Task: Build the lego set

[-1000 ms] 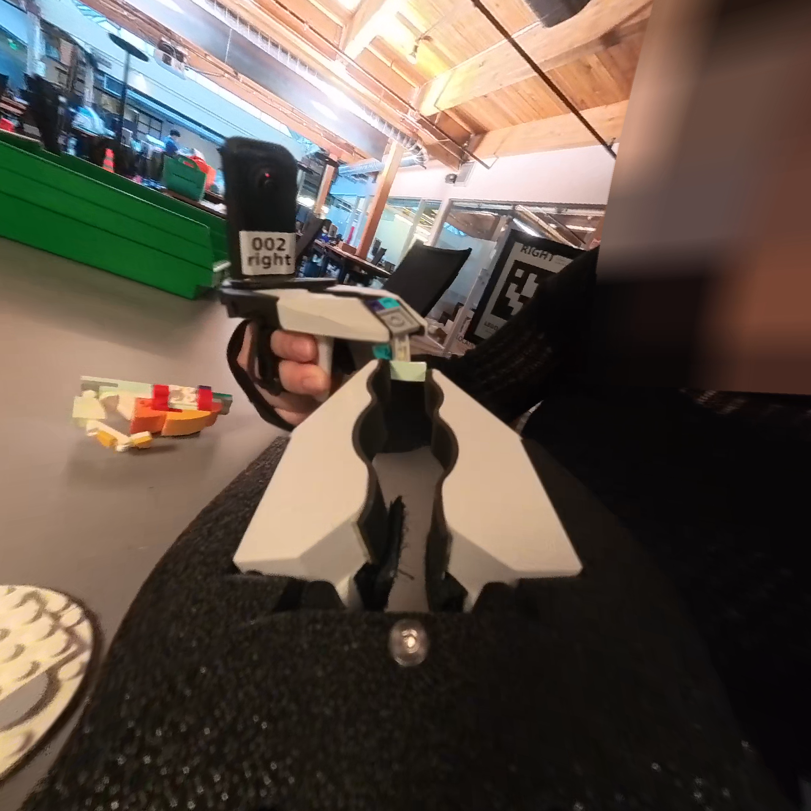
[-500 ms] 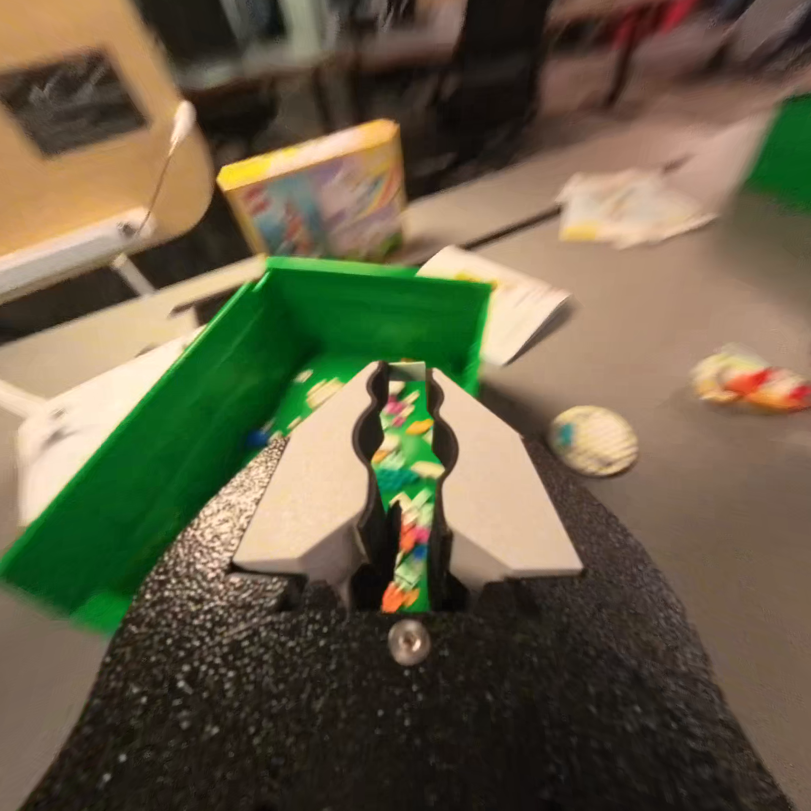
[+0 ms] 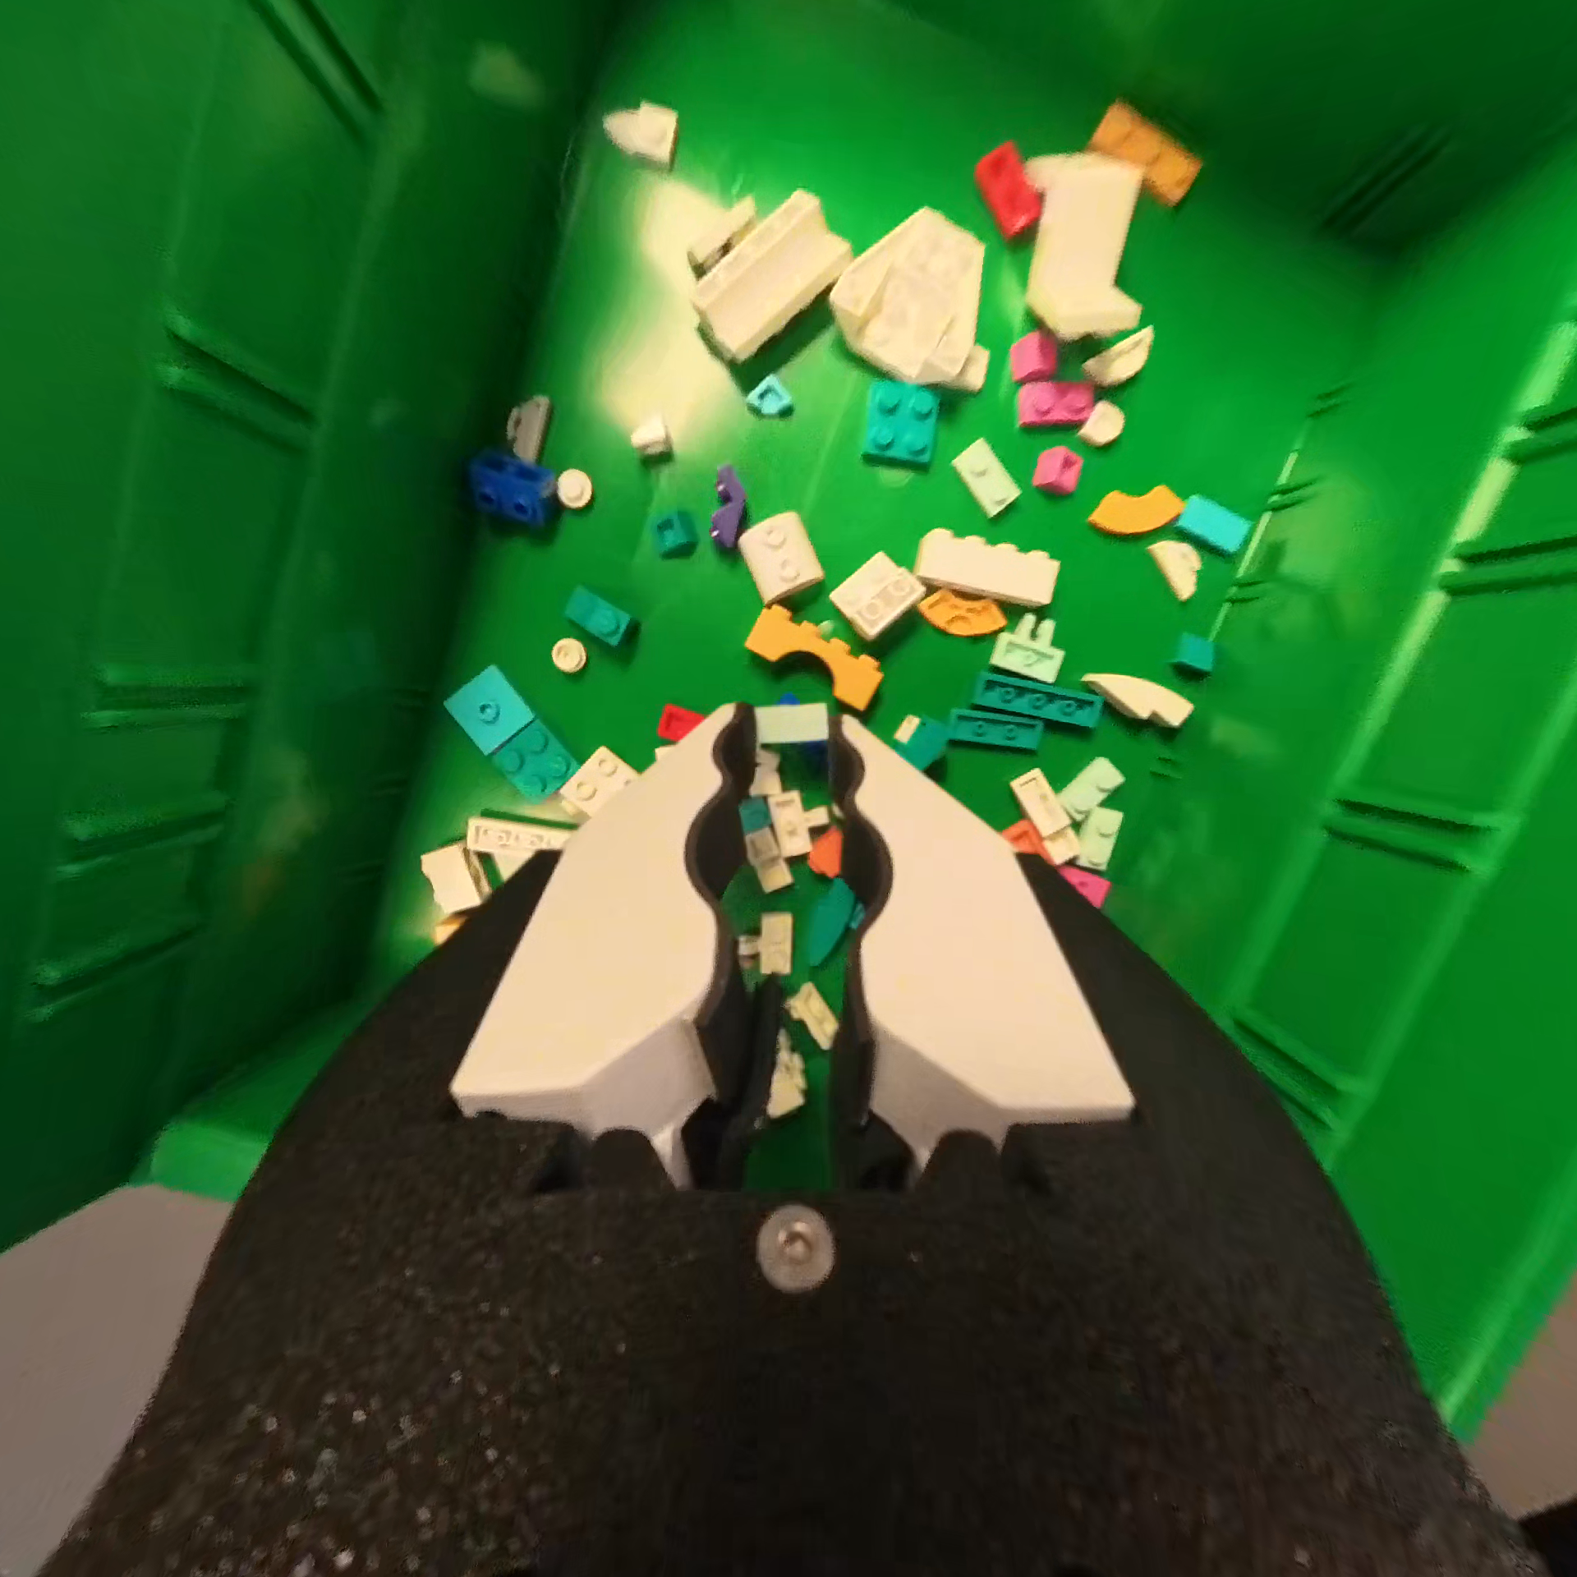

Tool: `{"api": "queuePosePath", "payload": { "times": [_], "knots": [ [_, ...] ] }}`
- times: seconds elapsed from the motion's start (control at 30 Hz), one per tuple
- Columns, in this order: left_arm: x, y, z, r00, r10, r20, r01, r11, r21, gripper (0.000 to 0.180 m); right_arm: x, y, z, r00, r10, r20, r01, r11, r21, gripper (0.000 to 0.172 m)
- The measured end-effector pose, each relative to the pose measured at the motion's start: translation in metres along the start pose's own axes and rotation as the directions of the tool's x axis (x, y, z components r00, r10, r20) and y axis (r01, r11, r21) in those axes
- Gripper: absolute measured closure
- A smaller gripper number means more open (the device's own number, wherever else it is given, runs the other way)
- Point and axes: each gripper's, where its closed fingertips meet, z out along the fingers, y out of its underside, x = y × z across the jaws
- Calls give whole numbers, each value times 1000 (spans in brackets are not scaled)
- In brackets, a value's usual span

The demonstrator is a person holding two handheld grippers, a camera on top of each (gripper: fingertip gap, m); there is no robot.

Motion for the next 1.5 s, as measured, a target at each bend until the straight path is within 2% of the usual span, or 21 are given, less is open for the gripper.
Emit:
{"api": "queuePosePath", "payload": {
  "times": [0.1,0.23,0.27,0.33,0.37,0.43,0.47,0.53,0.57,0.6,0.67,0.7,0.73,0.83,0.9,0.97,1.03,1.13,1.23,1.37,1.5],
  "knots": [
    [-2,3,9,1000,-17,-3,17,999,-27,144,0,0,0,1000,1,0,-1,1000,0,157],
    [-7,-2,3,998,-56,41,55,998,30,122,1,-1,0,1000,7,-8,-7,1000,5,157],
    [-10,-6,-6,995,-60,79,54,996,74,116,2,-1,0,1000,8,-12,-8,1000,10,157],
    [-7,-22,-42,987,-64,144,26,967,253,119,3,-4,0,1000,20,-19,-19,1000,22,157],
    [3,-30,-68,986,-60,158,-2,929,370,120,3,-5,-1,999,30,-22,-30,999,33,157],
    [37,-39,-124,991,-34,128,-51,797,602,126,3,-10,-1,998,60,-19,-59,996,61,157],
    [63,-39,-150,998,-5,63,-40,713,700,134,3,-12,-2,997,75,-18,-73,994,77,157],
    [130,-36,-191,983,151,-106,9,532,847,145,3,-17,-3,995,98,-16,-96,990,106,157],
    [166,-31,-203,955,261,-144,10,454,891,150,3,-18,-3,993,115,-11,-113,987,115,157],
    [197,-26,-206,925,360,-123,-29,389,921,154,4,-19,-3,991,135,-6,-133,983,123,157],
    [239,-18,-186,885,465,25,-194,319,928,163,3,-19,-3,983,181,20,-182,973,139,157],
    [255,-16,-171,863,502,62,-252,322,913,167,3,-19,-3,978,205,36,-208,967,147,157],
    [271,-14,-155,837,546,35,-265,349,899,165,2,-19,-3,973,225,53,-230,961,153,157],
    [301,-15,-136,770,600,-217,-88,437,895,157,-5,-18,-3,958,260,125,-276,951,141,157],
    [308,-18,-131,704,592,-392,36,521,853,151,-12,-15,-1,954,249,165,-269,956,113,157],
    [313,-18,-124,634,585,-506,76,604,793,148,-20,-12,1,954,228,194,-249,965,87,157],
    [316,-17,-119,593,579,-560,89,644,760,150,-26,-11,3,949,224,221,-245,967,75,158],
    [317,-15,-113,591,583,-557,61,657,752,157,-28,-8,5,950,215,225,-233,971,53,157],
    [321,-12,-115,559,603,-570,61,655,753,173,-27,-7,5,957,204,208,-218,975,50,157],
    [322,-10,-113,556,622,-552,37,645,764,175,-28,-5,5,965,168,203,-179,983,38,158],
    [334,4,-129,402,672,-622,86,649,756,176,-52,-8,-1,912,203,357,-222,975,12,158]
  ]
}}
